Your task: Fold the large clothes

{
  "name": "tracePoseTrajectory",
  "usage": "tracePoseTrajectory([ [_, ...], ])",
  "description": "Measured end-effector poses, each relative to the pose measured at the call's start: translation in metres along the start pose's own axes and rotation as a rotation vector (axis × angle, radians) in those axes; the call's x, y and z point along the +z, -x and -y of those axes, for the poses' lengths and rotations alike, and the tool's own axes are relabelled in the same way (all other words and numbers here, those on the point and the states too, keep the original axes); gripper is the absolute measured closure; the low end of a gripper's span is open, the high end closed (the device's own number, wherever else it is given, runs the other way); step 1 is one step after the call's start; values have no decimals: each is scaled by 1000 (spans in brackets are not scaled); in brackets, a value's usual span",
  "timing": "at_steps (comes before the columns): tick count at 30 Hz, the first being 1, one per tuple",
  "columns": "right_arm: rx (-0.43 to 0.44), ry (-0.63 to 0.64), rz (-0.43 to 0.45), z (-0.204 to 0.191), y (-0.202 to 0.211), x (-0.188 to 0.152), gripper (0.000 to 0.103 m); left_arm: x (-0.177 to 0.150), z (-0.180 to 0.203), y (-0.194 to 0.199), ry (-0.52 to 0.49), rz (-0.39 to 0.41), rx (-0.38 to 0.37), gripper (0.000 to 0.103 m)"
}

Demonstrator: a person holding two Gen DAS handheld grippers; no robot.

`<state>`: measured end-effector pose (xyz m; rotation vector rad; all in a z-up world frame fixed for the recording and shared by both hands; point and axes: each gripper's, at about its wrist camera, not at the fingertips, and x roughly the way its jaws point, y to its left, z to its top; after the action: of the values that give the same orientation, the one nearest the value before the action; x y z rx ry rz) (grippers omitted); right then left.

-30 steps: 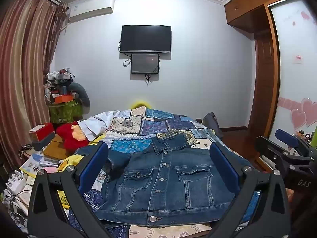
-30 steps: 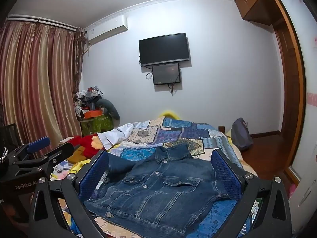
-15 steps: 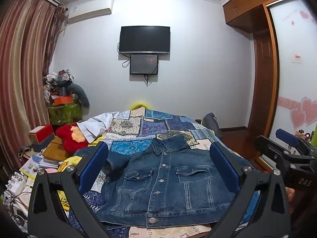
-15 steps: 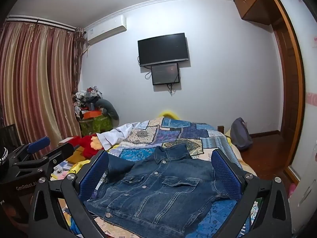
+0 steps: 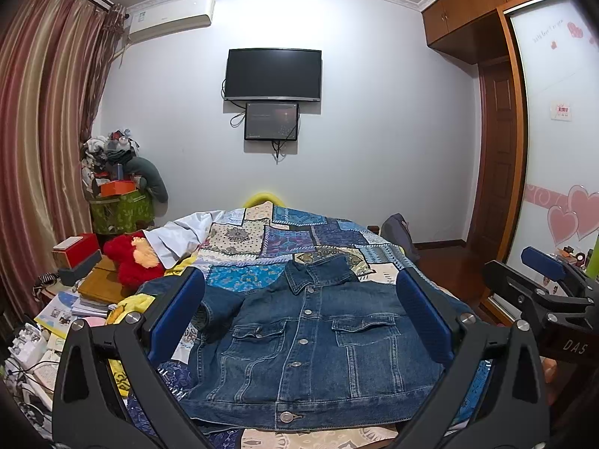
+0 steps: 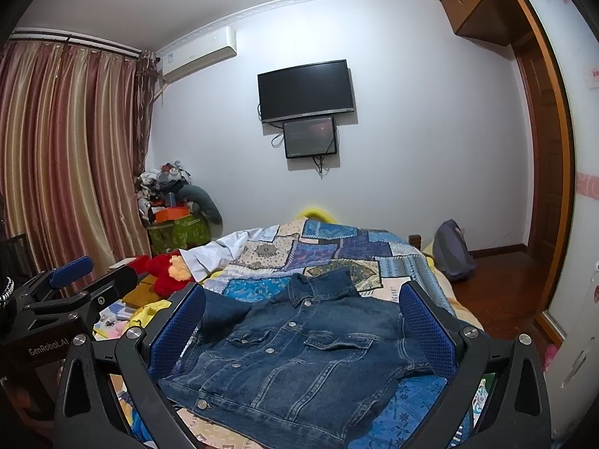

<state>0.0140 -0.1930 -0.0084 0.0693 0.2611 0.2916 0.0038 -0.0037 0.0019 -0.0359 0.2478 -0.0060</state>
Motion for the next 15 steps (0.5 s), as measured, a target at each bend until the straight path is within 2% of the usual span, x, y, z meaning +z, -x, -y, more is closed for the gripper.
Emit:
tracePoseTrajectory([
  [15, 0, -1, 0, 1, 0, 2, 0, 0, -1, -1, 3, 6, 1, 0],
])
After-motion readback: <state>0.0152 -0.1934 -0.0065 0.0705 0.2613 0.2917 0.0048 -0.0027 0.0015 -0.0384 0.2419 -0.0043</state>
